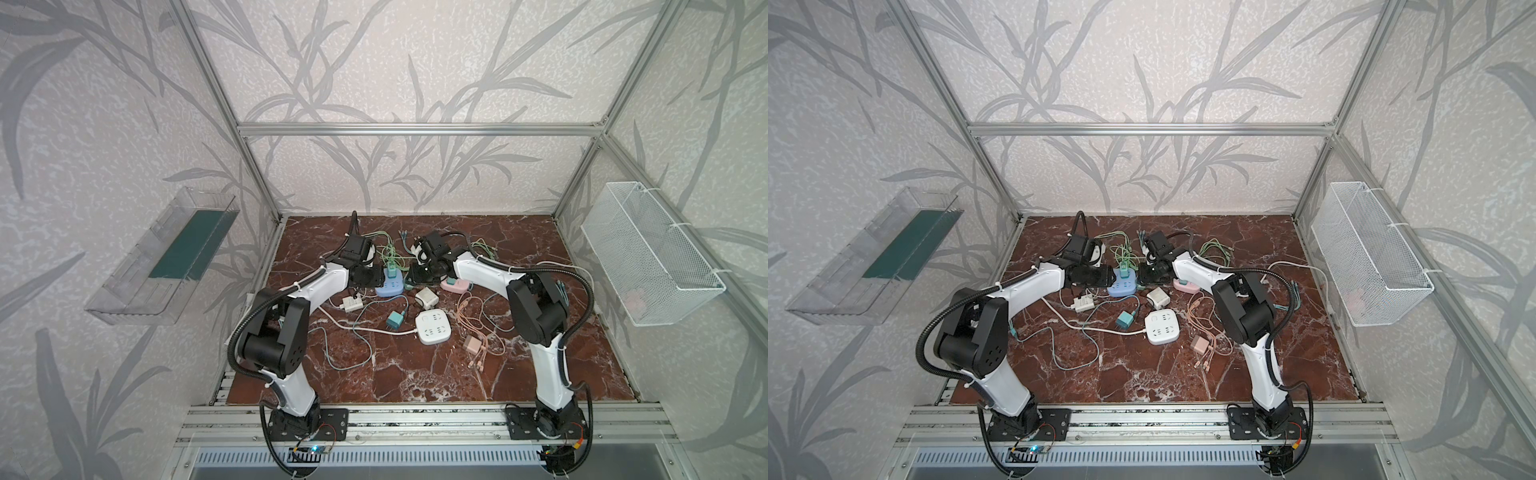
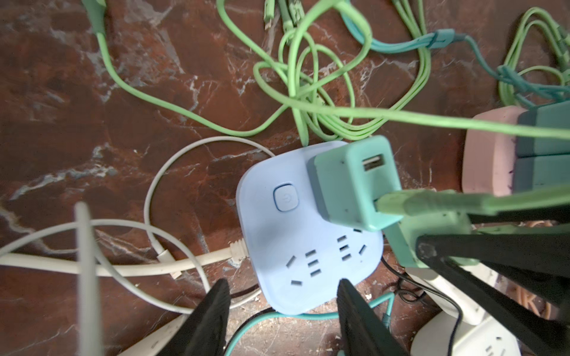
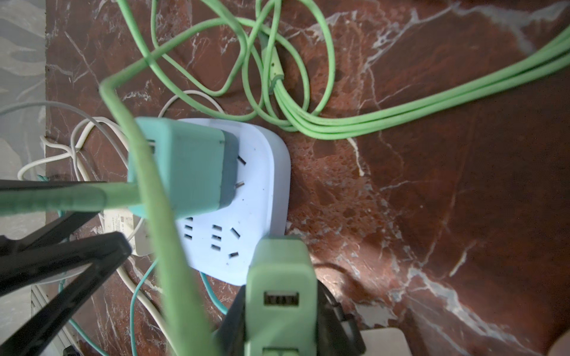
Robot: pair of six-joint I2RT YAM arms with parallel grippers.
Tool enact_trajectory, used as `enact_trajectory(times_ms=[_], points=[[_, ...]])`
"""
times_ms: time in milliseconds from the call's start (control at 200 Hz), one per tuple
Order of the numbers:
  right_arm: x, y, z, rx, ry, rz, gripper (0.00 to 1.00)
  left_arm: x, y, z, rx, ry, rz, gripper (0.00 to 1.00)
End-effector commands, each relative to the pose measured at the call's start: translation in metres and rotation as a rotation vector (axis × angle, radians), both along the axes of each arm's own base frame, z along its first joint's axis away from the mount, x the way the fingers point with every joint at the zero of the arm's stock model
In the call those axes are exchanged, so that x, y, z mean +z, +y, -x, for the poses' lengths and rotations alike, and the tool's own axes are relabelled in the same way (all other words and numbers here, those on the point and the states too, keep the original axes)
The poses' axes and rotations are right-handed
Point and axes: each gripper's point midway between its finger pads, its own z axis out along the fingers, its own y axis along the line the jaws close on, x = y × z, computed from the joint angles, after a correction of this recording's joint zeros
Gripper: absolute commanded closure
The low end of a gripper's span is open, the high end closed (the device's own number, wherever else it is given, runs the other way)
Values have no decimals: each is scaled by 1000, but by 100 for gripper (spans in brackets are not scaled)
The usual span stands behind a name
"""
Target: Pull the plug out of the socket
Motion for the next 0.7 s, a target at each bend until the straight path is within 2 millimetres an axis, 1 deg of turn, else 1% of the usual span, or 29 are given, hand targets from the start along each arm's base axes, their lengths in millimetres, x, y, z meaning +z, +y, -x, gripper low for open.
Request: enact_trajectory(times_ms=[0, 150, 285, 405, 570, 695], points=[[-12, 1, 9, 25, 39, 8, 73, 21, 2, -1, 13, -48, 11, 42], [-11, 4, 8, 34, 44, -2, 72, 32, 0, -4, 17, -76, 32, 40], [0, 2, 5, 25, 15, 1, 72, 31, -2, -2, 5, -68, 26, 40], [7, -5, 5, 25, 9, 17, 72, 32, -2, -1, -5, -78, 6, 40], [0, -10, 10, 23, 30, 36, 73, 35, -4, -2, -19, -98, -17, 41], [-6, -12, 12, 18, 41, 44, 72, 37, 3, -3, 20, -117, -34, 41]])
